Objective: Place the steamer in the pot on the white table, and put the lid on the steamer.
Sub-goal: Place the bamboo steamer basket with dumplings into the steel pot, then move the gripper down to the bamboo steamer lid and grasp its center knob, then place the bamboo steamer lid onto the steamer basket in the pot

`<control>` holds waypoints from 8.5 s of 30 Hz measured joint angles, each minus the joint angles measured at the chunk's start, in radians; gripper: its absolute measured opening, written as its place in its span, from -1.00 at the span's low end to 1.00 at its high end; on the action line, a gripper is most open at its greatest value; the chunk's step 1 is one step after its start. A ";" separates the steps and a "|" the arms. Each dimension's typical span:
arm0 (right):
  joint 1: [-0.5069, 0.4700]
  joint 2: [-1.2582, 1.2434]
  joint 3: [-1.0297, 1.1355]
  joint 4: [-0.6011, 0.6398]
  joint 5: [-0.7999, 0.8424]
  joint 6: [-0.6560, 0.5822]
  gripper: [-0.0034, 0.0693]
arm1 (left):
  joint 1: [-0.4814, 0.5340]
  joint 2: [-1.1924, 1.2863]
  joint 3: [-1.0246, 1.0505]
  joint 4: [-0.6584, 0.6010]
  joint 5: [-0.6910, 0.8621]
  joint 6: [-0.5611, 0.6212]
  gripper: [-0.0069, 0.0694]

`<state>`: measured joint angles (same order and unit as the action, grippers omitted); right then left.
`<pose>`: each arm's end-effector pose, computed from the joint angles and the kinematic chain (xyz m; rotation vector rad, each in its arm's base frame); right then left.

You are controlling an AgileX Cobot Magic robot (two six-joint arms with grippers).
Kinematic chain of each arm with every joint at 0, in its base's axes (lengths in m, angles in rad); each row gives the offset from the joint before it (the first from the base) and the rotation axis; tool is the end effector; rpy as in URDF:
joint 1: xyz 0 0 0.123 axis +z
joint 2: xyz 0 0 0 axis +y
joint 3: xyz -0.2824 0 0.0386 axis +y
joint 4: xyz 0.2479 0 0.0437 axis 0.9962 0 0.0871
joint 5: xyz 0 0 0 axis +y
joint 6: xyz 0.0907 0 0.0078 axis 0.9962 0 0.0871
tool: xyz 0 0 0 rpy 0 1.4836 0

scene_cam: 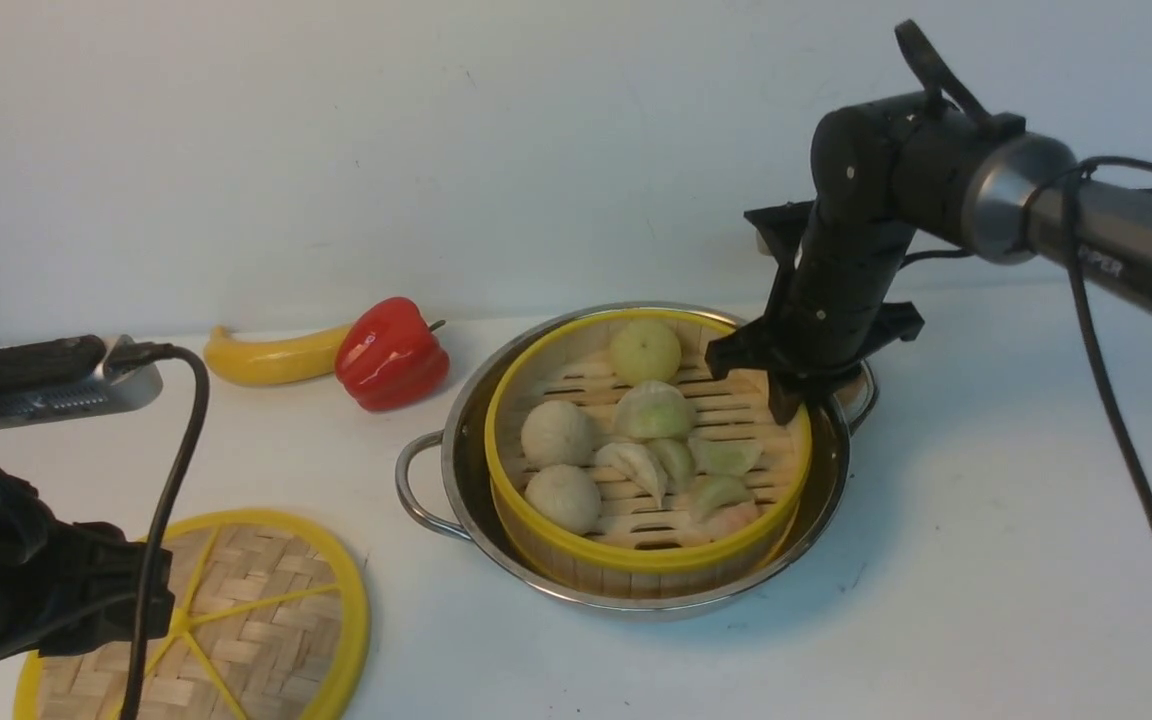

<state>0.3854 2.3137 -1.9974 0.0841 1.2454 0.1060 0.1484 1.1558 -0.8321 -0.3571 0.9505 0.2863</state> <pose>0.4396 0.1862 0.1790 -0.3916 3.0388 0.1563 0.2070 0.0047 0.2797 -0.0195 2.6822 -0.3247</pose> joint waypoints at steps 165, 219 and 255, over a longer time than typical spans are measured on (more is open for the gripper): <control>-0.106 -2.007 1.102 0.022 -0.007 0.004 -0.77 | -0.639 1.036 -1.429 0.421 0.266 -0.253 -0.50; -0.106 -2.007 1.102 0.022 -0.007 0.011 -0.66 | -0.711 1.051 -1.348 0.373 0.273 -0.299 -0.50; -0.106 -2.007 1.102 0.022 -0.007 0.011 -0.62 | -0.711 1.113 -1.348 0.379 0.272 -0.299 -0.50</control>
<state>0.2790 0.3071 -0.8958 0.1064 1.2387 0.1174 -0.5624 2.2685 -2.1796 0.0223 1.2225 -0.0127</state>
